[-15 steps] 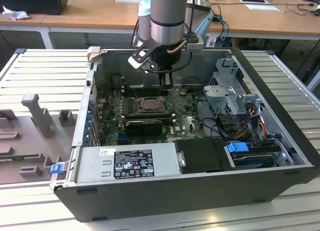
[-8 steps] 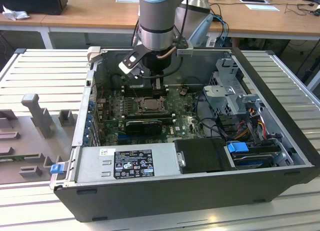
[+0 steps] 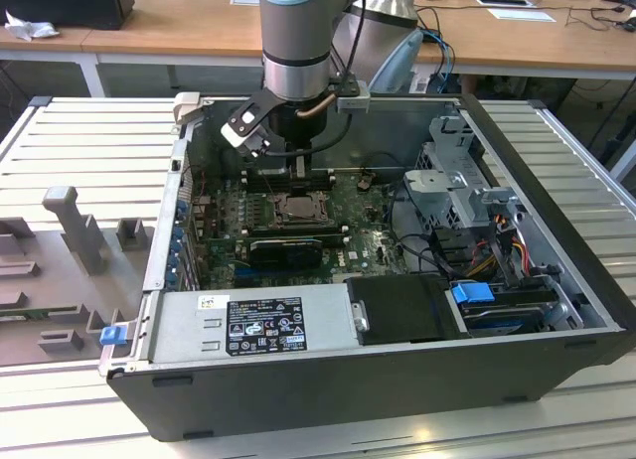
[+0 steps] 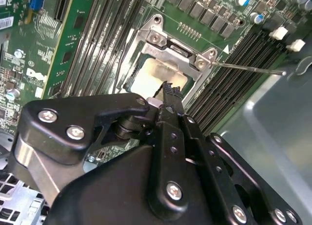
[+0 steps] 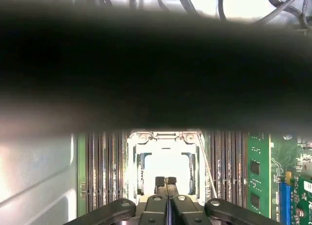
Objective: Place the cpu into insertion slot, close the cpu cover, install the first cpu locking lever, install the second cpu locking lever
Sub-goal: 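Close the cpu cover, then install the first cpu locking lever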
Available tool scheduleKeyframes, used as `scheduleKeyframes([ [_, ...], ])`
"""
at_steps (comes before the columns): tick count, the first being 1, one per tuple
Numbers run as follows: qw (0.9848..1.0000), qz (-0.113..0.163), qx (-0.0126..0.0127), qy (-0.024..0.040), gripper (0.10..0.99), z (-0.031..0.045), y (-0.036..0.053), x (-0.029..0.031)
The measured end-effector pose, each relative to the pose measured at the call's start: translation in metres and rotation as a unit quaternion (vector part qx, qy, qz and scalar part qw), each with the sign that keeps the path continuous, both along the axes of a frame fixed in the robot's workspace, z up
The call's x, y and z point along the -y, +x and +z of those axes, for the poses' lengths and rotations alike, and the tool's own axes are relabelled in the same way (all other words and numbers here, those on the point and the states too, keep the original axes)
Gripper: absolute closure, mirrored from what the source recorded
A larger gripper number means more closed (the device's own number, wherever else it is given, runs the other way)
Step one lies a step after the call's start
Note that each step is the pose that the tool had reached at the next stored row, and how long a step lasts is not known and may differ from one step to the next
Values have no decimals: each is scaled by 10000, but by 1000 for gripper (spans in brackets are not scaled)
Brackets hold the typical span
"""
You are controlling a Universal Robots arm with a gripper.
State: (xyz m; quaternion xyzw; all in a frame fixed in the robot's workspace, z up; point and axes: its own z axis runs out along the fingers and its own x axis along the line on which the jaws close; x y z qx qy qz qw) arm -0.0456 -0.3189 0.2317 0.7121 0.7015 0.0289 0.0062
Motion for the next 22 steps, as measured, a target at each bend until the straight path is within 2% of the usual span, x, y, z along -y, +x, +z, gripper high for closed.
scheduleKeyframes([
  [22,10000,0,1,1,980,81,-8,0],
])
